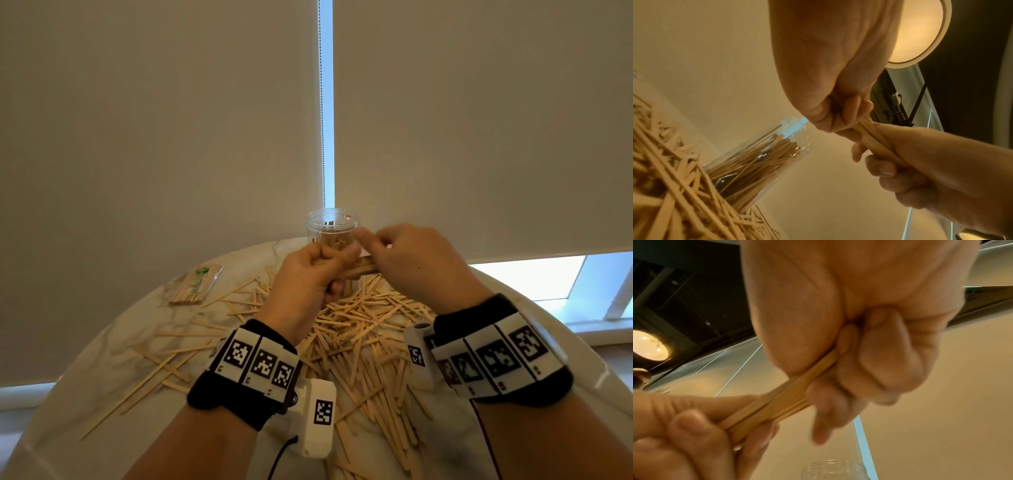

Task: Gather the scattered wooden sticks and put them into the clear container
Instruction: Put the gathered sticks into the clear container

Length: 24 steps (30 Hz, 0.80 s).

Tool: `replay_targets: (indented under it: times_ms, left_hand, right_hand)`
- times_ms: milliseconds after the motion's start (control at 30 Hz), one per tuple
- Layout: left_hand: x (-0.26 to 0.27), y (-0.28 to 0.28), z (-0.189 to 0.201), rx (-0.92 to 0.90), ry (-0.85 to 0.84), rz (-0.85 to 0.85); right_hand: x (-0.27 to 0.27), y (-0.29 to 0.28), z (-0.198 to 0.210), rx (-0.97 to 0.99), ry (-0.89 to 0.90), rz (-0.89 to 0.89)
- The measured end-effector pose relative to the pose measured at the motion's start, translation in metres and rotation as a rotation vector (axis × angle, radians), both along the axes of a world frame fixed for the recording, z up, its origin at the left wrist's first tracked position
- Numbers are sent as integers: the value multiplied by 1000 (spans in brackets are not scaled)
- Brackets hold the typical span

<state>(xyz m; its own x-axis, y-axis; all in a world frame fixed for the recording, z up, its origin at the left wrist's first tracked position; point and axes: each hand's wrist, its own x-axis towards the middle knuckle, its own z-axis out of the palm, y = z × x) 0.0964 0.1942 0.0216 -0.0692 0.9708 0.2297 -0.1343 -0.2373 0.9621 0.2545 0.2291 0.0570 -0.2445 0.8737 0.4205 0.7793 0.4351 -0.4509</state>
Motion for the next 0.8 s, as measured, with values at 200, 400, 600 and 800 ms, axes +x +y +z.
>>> replay_targets:
  times_ms: [200, 400, 600, 800]
  left_hand:
    - [-1, 5, -4, -68, 3, 122]
    - [-19, 12, -1, -173, -85, 299]
    - [-40, 63, 1, -214, 486, 297]
    - [-28, 101, 11, -220, 505, 189]
  right_hand:
    - [-1, 1, 2, 26, -31, 45]
    - [14, 6, 10, 50, 114, -59]
    - [-1, 56, 55, 211, 68, -233]
    - [-56, 111, 83, 206, -444, -192]
